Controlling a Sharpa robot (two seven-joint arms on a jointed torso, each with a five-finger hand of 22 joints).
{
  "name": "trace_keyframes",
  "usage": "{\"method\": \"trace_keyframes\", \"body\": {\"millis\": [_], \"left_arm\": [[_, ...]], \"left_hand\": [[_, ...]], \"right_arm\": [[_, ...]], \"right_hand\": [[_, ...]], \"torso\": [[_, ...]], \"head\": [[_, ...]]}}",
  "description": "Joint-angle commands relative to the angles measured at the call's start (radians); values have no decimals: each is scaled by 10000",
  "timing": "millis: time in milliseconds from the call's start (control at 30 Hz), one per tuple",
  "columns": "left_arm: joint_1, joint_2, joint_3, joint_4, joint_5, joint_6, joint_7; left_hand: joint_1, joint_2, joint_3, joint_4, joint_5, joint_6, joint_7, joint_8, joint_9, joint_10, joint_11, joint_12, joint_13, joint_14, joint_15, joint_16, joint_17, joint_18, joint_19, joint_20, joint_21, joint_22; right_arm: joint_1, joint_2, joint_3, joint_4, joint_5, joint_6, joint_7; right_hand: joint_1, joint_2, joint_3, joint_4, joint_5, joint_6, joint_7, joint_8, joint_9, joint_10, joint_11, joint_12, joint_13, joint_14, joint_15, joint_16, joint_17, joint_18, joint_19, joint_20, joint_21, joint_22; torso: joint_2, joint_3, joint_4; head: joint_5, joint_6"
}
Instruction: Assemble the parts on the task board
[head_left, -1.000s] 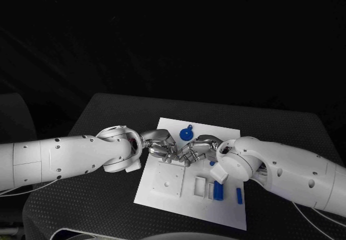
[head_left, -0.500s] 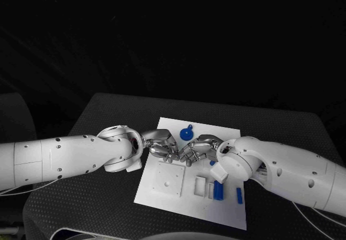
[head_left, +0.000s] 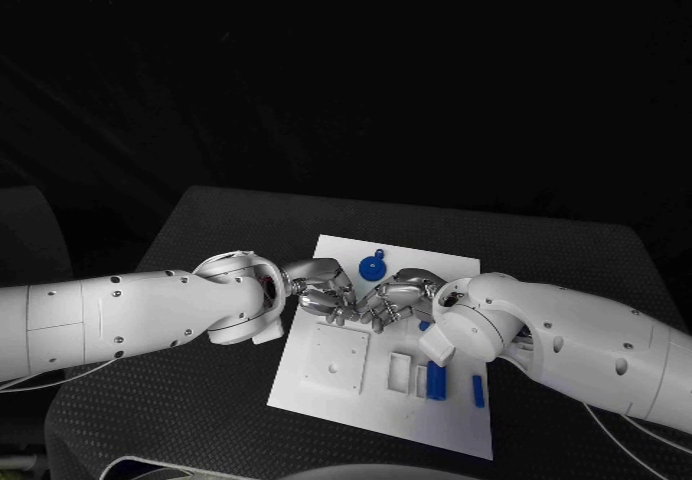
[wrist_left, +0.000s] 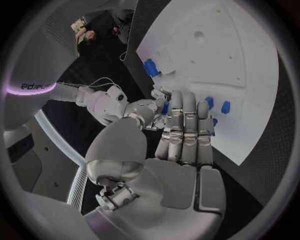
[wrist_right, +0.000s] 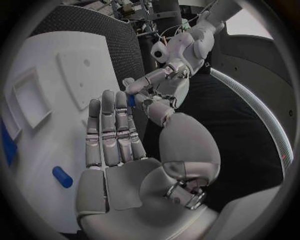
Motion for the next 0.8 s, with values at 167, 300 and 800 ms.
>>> {"method": "trace_keyframes", "body": {"millis": [167, 300, 800], "left_arm": [[-4, 36, -2, 28, 56, 24, -33], [-4, 37, -2, 33, 60, 39, -35], [-4, 34, -2, 38, 85, 63, -47]], "left_hand": [[19, -41, 79, 44, 52, 215, -185, -39, -8, 56, 5, 11, 10, 48, 18, 44, -22, -86, 47, -31, 55, 217], [23, -45, 93, 56, 76, 210, -180, -58, -14, 46, 10, 0, 11, 38, 22, 37, -28, -86, 39, -29, 53, 216], [26, -48, 102, 65, 93, 212, -178, -69, -16, 44, 12, -5, 12, 34, 24, 35, -32, -87, 33, -27, 51, 216]], "right_arm": [[0, 14, 12, 48, -13, 187, 236], [0, 1, 12, 53, -136, 213, 226], [0, 18, 12, 64, -164, -188, 348]], "right_hand": [[-21, 122, 140, -28, -274, 300, -258, 85, 237, 87, 5, 23, 63, 84, -11, 73, 51, 141, 119, -14, 65, 209], [-29, 171, 265, -10, -403, 156, -213, 49, 317, -48, 62, -77, 81, -91, 58, -19, 56, 126, -40, 22, -17, 194], [19, 239, 355, -54, -407, 19, -196, 121, 584, -647, 337, -447, 3, -662, 341, -367, -47, 12, -612, 134, -264, 199]], "torso": [[-2, -4, -2], [5, -1, -3], [-5, -6, -3]], "head": [[-6, -6], [-9, -6], [-17, -12]]}}
